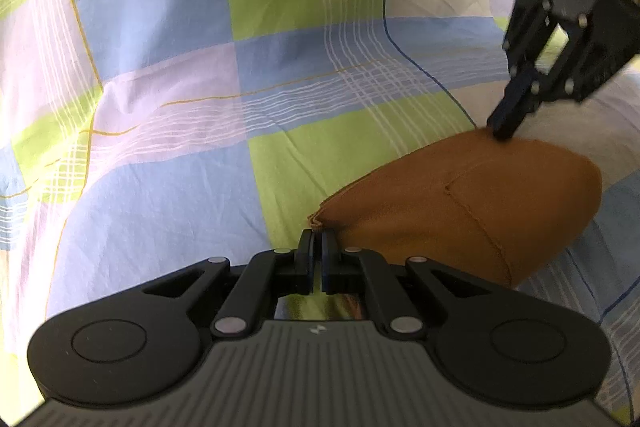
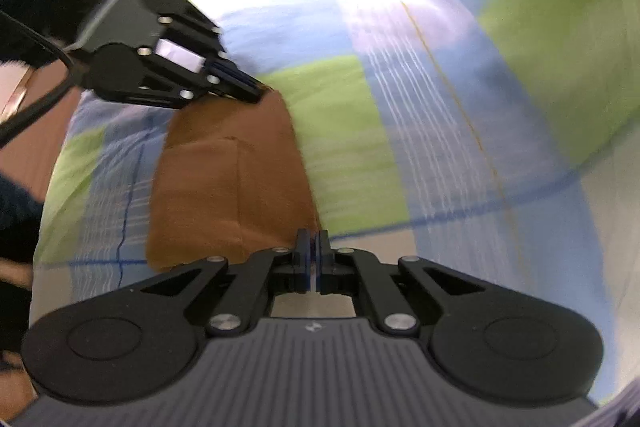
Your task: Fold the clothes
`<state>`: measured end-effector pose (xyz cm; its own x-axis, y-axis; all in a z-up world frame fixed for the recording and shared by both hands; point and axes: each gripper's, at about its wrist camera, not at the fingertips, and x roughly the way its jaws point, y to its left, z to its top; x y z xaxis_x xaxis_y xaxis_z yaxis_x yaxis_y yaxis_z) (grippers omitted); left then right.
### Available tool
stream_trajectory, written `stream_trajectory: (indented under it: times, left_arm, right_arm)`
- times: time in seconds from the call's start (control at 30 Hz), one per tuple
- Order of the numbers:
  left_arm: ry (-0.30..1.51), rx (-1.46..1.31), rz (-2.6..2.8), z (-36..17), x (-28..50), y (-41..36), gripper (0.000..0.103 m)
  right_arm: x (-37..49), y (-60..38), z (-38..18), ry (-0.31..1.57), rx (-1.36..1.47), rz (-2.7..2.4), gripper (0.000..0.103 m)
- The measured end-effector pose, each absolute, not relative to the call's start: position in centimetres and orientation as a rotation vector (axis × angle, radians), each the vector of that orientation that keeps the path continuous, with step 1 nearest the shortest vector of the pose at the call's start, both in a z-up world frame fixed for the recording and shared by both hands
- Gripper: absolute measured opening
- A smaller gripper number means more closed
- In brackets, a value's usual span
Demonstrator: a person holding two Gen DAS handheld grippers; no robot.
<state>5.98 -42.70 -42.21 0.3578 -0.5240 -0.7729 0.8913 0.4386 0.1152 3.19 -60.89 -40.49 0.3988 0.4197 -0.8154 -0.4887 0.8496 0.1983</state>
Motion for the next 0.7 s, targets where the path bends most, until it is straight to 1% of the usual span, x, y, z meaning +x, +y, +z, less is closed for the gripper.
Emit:
stream_trajectory:
  times: [0.07, 0.1, 0.17, 0.23, 0.33, 0.43, 0.47, 0.5, 0.67, 0.7]
  left_arm:
    - [0.733, 0.606, -0.986, -42.1, 5.9, -42.9, 0.0]
    - [0.734, 0.616, -0.991, -42.0, 6.0, -43.0, 0.0]
    - [0.742, 0.629, -0.998, -42.0, 6.2, -43.2, 0.0]
    - [0.757, 0.631, -1.006, -41.9, 6.4, -43.3, 0.0]
    - [0.77, 0.639, -1.022, -41.8, 6.7, -43.3, 0.0]
    - [0.764, 0.662, -1.047, -41.8, 6.8, -43.3, 0.001]
    - [0.758, 0.671, -1.052, -41.7, 6.7, -43.3, 0.002]
    - [0.751, 0.675, -1.058, -41.4, 6.8, -43.1, 0.003]
    - [0.728, 0.573, -1.163, -37.9, 6.4, -41.7, 0.003]
    - [0.73, 0.558, -1.207, -37.3, 6.0, -41.7, 0.005]
  right_arm:
    - [3.2, -60.9, -40.7, 1.014, -0.014, 0.506, 0.003]
    - [3.1, -61.0, -40.4, 1.012, 0.006, 0.464, 0.007]
    - [2.1, -60.8, -39.2, 0.99, 0.038, 0.336, 0.009]
    - [0.3, -59.9, -37.1, 0.928, 0.092, 0.222, 0.009]
    - [-1.8, -57.4, -36.0, 0.86, 0.218, 0.241, 0.008]
    - [-2.7, -53.3, -38.3, 0.928, 0.167, 0.203, 0.007]
    - [-2.7, -53.2, -39.1, 0.92, 0.192, 0.161, 0.005]
    - [-2.7, -53.1, -40.0, 0.908, 0.22, 0.116, 0.005]
    - [-2.4, -52.4, -40.1, 0.902, 0.193, 0.066, 0.005]
    - [-2.4, -52.2, -40.1, 0.9, 0.189, 0.057, 0.005]
